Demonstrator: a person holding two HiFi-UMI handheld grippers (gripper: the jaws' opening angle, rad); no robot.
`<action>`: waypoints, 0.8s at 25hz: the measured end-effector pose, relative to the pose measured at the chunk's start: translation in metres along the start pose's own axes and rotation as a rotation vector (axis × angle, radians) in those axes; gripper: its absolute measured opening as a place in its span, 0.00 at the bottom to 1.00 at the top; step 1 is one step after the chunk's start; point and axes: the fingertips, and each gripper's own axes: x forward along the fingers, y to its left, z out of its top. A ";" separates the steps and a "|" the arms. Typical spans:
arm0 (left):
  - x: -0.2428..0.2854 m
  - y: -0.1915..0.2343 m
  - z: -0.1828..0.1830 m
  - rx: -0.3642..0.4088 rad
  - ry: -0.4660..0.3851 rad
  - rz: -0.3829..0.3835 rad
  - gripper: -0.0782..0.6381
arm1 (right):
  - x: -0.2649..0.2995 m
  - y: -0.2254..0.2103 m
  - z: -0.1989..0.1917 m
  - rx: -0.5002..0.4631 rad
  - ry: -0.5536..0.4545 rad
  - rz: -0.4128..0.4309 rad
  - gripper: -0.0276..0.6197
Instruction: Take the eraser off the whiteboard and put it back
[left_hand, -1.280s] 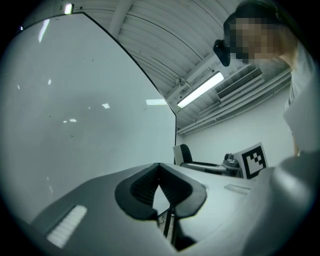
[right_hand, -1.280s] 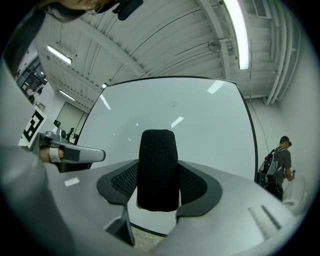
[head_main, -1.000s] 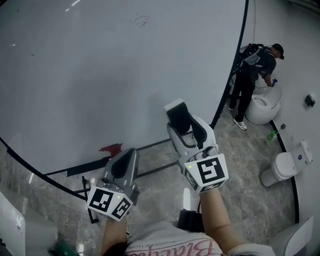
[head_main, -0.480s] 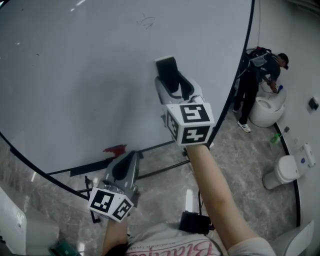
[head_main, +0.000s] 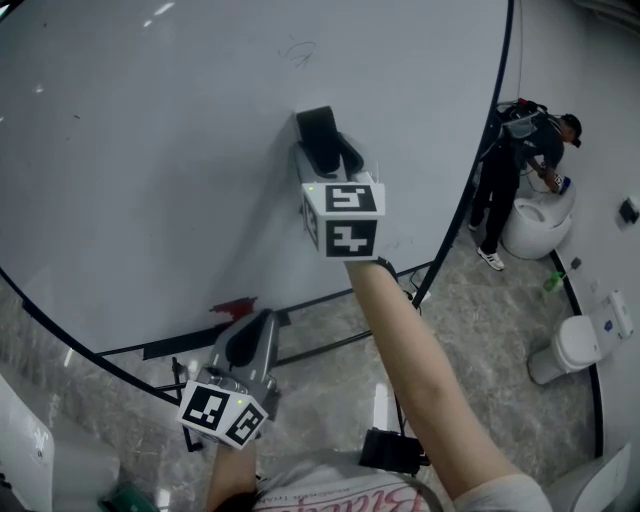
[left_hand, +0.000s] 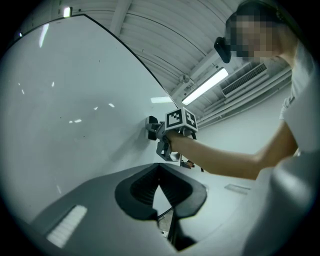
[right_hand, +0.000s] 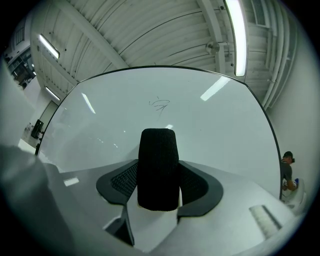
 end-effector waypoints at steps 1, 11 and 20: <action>0.000 0.000 0.000 0.000 0.000 -0.001 0.11 | 0.001 0.000 0.000 0.001 -0.003 0.002 0.41; -0.004 0.003 0.003 0.004 -0.009 -0.001 0.11 | 0.001 0.001 -0.002 -0.006 -0.032 0.035 0.41; -0.005 -0.001 0.002 -0.005 -0.005 -0.018 0.11 | -0.036 0.006 -0.015 -0.038 -0.006 0.116 0.42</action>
